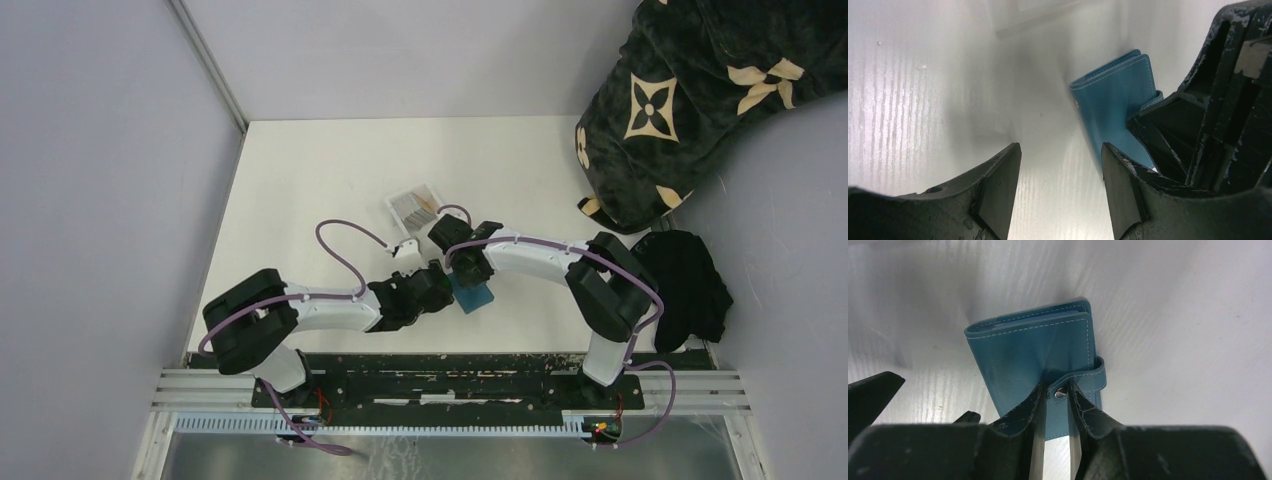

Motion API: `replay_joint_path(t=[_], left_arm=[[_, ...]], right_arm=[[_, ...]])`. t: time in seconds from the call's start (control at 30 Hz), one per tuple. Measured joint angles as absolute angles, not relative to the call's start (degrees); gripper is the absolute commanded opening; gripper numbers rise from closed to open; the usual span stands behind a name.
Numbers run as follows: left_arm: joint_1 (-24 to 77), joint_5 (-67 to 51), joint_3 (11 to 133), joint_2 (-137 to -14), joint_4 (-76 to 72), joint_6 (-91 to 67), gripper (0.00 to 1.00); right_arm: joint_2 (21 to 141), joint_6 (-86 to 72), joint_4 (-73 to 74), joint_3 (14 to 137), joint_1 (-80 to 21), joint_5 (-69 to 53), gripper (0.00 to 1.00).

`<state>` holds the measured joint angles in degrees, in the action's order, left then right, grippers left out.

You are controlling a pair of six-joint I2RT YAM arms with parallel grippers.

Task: Put the credit cards into the card holder
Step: Open the card holder at the center of the board.

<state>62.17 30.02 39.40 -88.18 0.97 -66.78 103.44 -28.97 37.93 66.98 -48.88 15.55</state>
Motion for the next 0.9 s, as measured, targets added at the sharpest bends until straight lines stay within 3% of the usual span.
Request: replay_joint_path(t=[0.33,0.9], left_arm=[[62.2,30.1,42.1,-91.5,0.9,-66.7,0.68],[62.4,29.6,48.7,-98.3,0.3,-66.7,0.64]], right_arm=[[101.7,-29.3,40.4,65.6,-46.4,11.8,0.07],[95.1,-32.9,40.4,61.1,-39.1,-1.3,0.02]])
